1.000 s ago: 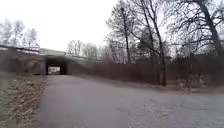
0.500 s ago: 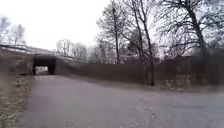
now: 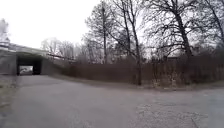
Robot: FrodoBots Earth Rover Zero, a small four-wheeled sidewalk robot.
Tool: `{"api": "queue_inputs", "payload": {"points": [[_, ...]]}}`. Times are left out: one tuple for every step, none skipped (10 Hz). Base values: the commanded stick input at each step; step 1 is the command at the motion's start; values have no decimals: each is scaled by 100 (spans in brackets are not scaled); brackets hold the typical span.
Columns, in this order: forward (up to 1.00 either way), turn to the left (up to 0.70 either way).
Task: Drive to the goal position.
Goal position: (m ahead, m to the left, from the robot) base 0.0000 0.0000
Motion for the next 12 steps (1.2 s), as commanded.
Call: {"api": "queue_inputs", "payload": {"points": [[0, -45], [0, -45], [0, -45], [0, -45], [0, -45], [0, -45], [0, -45], [0, -45], [0, -45], [0, -45], [0, -45], [0, -45]]}}
